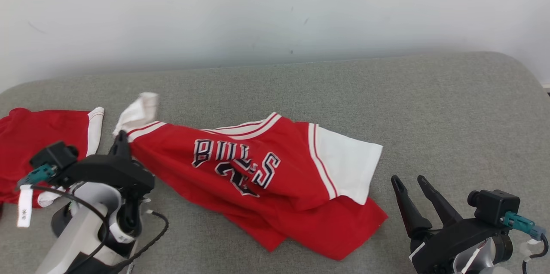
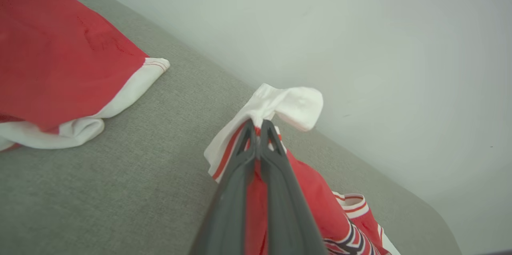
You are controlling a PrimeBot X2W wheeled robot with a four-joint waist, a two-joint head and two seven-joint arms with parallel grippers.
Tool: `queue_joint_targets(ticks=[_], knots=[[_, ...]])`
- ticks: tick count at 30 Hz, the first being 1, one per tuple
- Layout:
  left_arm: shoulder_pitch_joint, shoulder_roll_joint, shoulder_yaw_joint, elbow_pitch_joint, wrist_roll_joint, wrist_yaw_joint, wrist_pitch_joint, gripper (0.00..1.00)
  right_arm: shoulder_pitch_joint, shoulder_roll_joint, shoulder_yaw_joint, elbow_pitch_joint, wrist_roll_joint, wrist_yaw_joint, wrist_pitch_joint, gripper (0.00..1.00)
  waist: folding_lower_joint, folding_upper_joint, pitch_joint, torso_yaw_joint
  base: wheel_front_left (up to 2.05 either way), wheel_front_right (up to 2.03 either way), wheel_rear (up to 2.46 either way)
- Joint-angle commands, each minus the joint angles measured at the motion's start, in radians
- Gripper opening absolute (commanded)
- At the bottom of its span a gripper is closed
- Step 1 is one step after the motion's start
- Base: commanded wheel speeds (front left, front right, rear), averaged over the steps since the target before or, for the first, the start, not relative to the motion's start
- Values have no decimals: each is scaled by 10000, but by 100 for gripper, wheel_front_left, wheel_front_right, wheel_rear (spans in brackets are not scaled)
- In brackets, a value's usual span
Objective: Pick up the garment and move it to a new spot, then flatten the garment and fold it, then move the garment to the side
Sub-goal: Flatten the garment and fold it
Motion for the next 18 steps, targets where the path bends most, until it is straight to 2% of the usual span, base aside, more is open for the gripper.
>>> queue_joint_targets(ticks=[1,3,4,5,6,7,8,9,18], knots=[[172,142,175,206,-65,-37,-165,0,-8,-43,-16,-42,-44,-3,27,100,0,0,-8,10,0,0,0],[317,196,276,405,-154,-71,-234,0,26,-43,-15,-55,-70,-3,52,100,0,0,-23,7,0,0,0],[379,228,280,479,-154,-72,-237,11,41,-43,-23,-66,-81,-3,72,100,0,0,-28,2,0,0,0],[445,253,257,539,-157,-99,-225,42,48,-41,-37,-76,-88,-3,85,100,0,0,-28,-2,0,0,0],[502,273,245,577,-162,-157,-236,81,52,-41,-59,-85,-91,-3,96,100,0,0,-26,0,0,0,0],[554,297,218,619,-144,-164,-241,82,56,-43,-79,-97,-89,-3,102,100,0,0,-24,2,0,0,0],[621,306,180,643,-128,-209,-209,88,62,-41,-93,-109,-90,-2,107,100,0,0,-23,7,0,0,0],[693,335,93,669,-68,-220,-148,100,66,-41,-113,-122,-83,-3,112,100,0,0,-15,14,0,0,0],[1215,822,-238,-181,421,-329,-400,100,114,-41,-233,-167,-36,-3,85,100,0,0,21,166,0,0,0]])
